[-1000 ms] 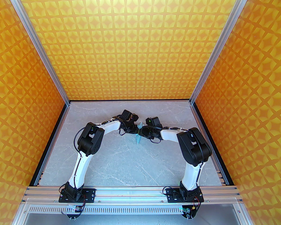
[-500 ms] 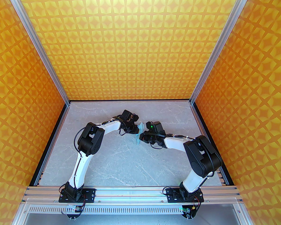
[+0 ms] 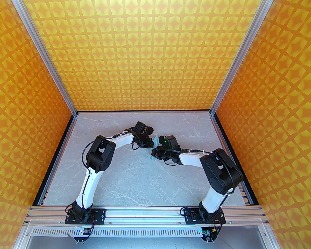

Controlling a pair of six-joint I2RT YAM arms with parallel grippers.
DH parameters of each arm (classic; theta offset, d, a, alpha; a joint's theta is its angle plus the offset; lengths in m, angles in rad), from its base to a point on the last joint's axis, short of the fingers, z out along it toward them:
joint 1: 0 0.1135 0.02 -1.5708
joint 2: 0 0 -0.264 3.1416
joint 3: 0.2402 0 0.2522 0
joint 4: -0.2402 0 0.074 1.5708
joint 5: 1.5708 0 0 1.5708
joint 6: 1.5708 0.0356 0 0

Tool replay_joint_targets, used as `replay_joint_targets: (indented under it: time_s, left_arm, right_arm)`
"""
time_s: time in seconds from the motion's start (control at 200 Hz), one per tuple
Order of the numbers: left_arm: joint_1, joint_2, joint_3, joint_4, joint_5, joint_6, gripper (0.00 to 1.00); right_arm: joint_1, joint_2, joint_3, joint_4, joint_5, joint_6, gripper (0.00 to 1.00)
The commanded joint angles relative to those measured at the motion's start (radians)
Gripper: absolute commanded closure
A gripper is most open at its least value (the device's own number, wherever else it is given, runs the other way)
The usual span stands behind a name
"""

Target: Fold a paper plane with a square sheet of paper (fold left side to right side)

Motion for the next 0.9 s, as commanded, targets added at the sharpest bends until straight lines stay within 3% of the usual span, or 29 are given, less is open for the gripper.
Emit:
replay_joint_targets:
  time_s: [0.0,0.895]
  left_arm:
    - [-0.005,0.008,0.008,-0.017,0.013,0.012,0.9]
    - [-0.015,-0.021,-0.022,0.007,0.013,-0.011,0.89]
  right_arm:
    - [0.008,0.001,-0.029,0.016,0.011,0.008,0.94]
    - [0.014,0.002,-0.05,-0.059,0.063,-0.046,0.93]
